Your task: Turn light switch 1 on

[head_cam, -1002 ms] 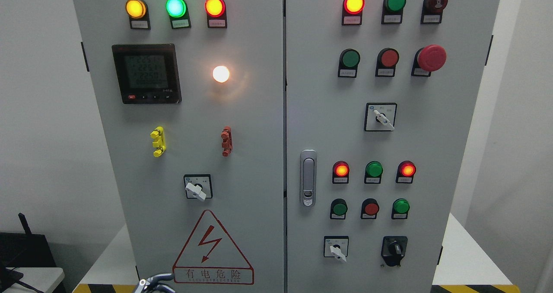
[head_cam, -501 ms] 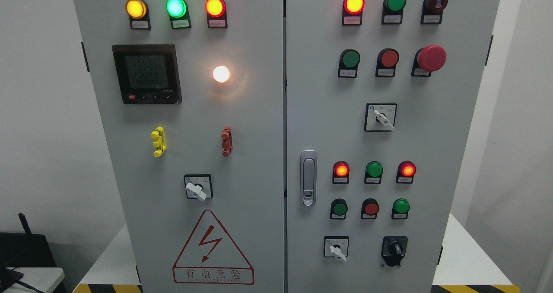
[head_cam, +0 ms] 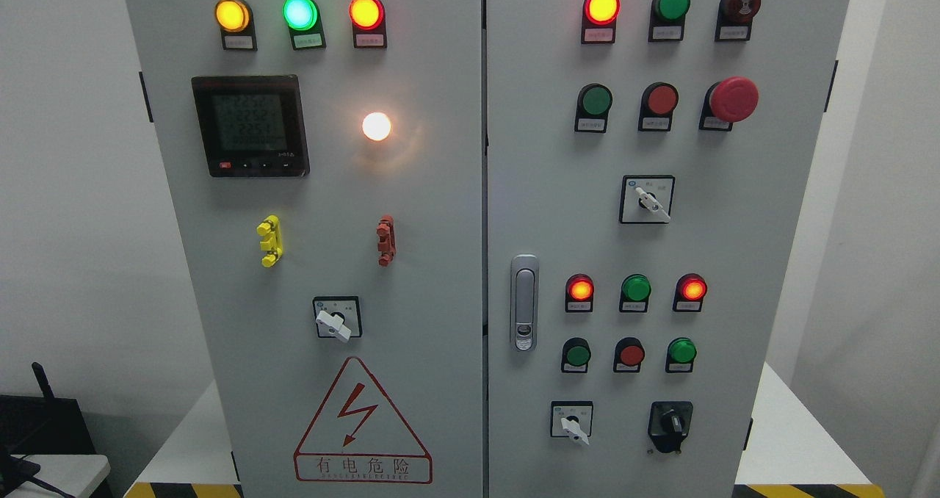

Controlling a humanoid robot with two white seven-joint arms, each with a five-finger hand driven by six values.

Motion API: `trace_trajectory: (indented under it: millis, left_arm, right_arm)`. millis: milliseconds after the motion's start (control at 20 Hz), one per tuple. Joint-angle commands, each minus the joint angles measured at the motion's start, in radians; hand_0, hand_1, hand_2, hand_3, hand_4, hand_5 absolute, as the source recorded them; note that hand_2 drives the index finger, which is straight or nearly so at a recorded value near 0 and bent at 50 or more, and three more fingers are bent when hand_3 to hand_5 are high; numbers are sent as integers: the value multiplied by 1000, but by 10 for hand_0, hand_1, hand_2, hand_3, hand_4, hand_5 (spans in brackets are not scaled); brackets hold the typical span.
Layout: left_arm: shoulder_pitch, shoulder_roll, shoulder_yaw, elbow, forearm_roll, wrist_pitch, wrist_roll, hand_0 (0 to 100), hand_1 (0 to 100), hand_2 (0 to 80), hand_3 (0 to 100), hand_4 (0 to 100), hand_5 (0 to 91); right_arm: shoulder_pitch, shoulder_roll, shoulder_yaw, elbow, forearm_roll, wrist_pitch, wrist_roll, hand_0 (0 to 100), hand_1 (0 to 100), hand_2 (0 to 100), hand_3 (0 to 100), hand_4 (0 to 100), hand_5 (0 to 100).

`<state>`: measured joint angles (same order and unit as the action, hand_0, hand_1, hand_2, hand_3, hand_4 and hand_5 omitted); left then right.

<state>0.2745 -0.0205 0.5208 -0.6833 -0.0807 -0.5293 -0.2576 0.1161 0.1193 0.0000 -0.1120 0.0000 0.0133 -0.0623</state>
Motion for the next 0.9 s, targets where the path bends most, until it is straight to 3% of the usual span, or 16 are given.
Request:
trace_trajectory:
  millis: [0,301,601,852]
  left_arm:
    - [-46,37,-235,504,-8,110,-8,583,0,0,0,102,237]
    - [-87,5,-330,513,-13,285,-9,589,0,0,0,0,214]
    - [-110,-1,-358,554,-120,324,6,584,0,0,0,0,261]
    - [-110,-1,-358,554,-131,324,9,580,0,0,0,0,268]
  right_arm:
    - [0,0,17,0,-25,0,-1,120,389,0,0,0,0]
    - [0,-1,17,0,-25,-1,-1,120,389,0,0,0,0]
    - [0,0,17,0,-25,-1,-1,120,389,0,0,0,0]
    - [0,0,17,0,-25,-1,-1,120,389,0,0,0,0]
